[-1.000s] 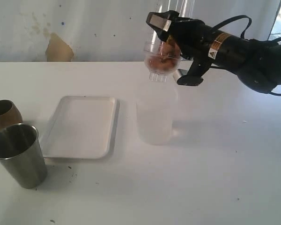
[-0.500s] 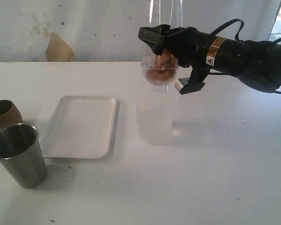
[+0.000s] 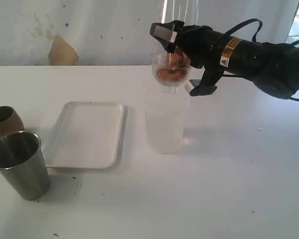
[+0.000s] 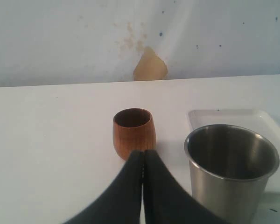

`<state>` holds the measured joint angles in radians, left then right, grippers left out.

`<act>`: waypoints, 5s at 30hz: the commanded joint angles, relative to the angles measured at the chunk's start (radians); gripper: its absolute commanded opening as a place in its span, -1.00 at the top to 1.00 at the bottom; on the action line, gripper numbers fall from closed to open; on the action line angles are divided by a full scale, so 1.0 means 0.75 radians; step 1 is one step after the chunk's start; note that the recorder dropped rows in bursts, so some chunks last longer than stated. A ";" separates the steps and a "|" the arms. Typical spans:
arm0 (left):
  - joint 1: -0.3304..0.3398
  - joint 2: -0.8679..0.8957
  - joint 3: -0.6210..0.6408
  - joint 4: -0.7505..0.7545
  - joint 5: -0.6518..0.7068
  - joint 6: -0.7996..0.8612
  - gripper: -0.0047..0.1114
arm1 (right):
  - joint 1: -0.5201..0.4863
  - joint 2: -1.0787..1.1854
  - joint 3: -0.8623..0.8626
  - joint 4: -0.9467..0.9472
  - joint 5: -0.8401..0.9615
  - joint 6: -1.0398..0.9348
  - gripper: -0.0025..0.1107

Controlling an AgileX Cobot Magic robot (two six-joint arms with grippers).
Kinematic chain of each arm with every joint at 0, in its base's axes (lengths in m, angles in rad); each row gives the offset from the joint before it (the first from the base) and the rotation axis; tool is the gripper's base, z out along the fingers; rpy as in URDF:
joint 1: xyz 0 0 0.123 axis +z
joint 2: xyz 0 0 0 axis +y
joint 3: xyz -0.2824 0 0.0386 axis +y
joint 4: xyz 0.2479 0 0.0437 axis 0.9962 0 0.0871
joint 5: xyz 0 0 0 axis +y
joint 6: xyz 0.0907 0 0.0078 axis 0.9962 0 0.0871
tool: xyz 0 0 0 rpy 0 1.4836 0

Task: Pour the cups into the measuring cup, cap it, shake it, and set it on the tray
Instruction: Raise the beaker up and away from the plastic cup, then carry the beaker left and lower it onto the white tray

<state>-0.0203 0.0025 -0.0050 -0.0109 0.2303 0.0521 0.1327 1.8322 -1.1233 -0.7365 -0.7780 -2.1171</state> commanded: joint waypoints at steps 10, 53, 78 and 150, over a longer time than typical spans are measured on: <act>-0.003 -0.003 0.007 0.006 0.003 -0.003 0.90 | -0.007 -0.009 -0.005 1.001 -0.402 -0.007 0.96; -0.003 -0.003 0.007 0.006 0.003 -0.003 0.90 | -0.007 -0.011 -0.005 1.301 -0.368 1.159 0.96; -0.003 -0.003 0.007 0.006 0.003 -0.003 0.90 | -0.007 -0.009 -0.005 1.153 -0.364 2.596 0.96; -0.003 -0.003 0.007 0.006 0.003 -0.003 0.90 | 0.685 0.504 -0.260 0.742 0.118 3.130 0.96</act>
<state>-0.0203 0.0025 -0.0050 -0.0109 0.2303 0.0521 0.6503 2.2200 -1.3065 -0.1907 -0.6435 0.2403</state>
